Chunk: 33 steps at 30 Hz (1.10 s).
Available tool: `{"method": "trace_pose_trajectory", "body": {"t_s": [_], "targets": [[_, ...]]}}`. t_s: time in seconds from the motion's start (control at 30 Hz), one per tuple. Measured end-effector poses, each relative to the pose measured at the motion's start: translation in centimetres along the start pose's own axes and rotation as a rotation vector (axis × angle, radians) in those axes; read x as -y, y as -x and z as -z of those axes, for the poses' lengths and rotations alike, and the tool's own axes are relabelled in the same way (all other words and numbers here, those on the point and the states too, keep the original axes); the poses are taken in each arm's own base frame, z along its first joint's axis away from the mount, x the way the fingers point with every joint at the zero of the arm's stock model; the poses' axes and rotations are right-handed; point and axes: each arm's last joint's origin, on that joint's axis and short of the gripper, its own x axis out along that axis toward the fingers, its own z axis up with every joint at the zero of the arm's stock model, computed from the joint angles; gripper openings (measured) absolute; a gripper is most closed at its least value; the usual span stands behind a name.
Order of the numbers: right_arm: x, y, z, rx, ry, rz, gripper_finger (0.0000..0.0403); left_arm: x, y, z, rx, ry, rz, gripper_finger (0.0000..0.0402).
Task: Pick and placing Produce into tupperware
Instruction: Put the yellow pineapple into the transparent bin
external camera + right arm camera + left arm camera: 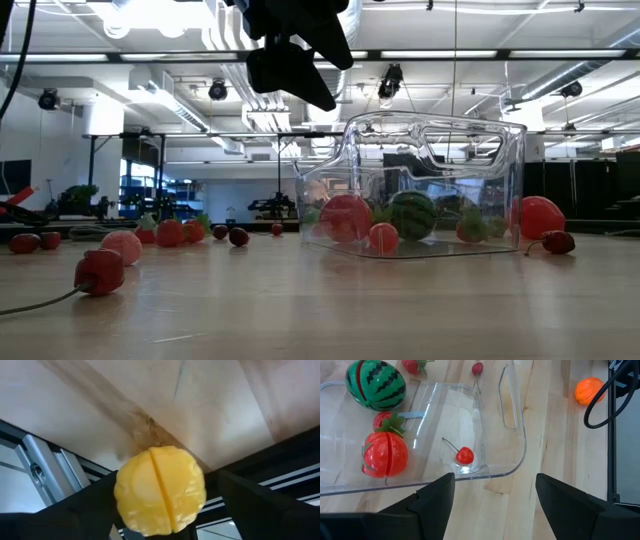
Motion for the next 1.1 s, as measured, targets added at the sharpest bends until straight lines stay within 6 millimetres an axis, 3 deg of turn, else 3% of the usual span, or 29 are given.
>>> {"method": "trace_pose_trajectory", "body": {"t_s": [0.2,0.47,0.6,0.7,0.83,1.1], "targets": [[-0.1,0.1,0.1,-0.010,0.007,-0.008,0.0259,0.0,0.0,0.0,0.000,0.000,0.000,0.0264],[-0.7,0.8,-0.5,-0.018,-0.003,-0.054,0.0236,-0.1,0.0,0.1,-0.008,0.000,-0.005,0.0264],[-1.5,1.7,-0.9,0.062,0.022,-0.115,0.0231,-0.8,0.5,1.0,-0.112,-0.005,-0.071,0.0264],[-2.0,2.5,-1.0,0.167,0.025,-0.152,0.0231,-1.2,2.1,1.3,-0.128,-0.019,-0.119,0.0264],[-2.5,4.3,-0.8,0.299,-0.010,-0.166,0.0231,-1.0,5.2,0.7,-0.022,-0.032,-0.108,0.0264],[-1.1,9.4,-0.2,0.542,-0.100,-0.097,0.0230,-1.4,9.7,0.6,0.096,-0.023,-0.148,0.0264]]}}
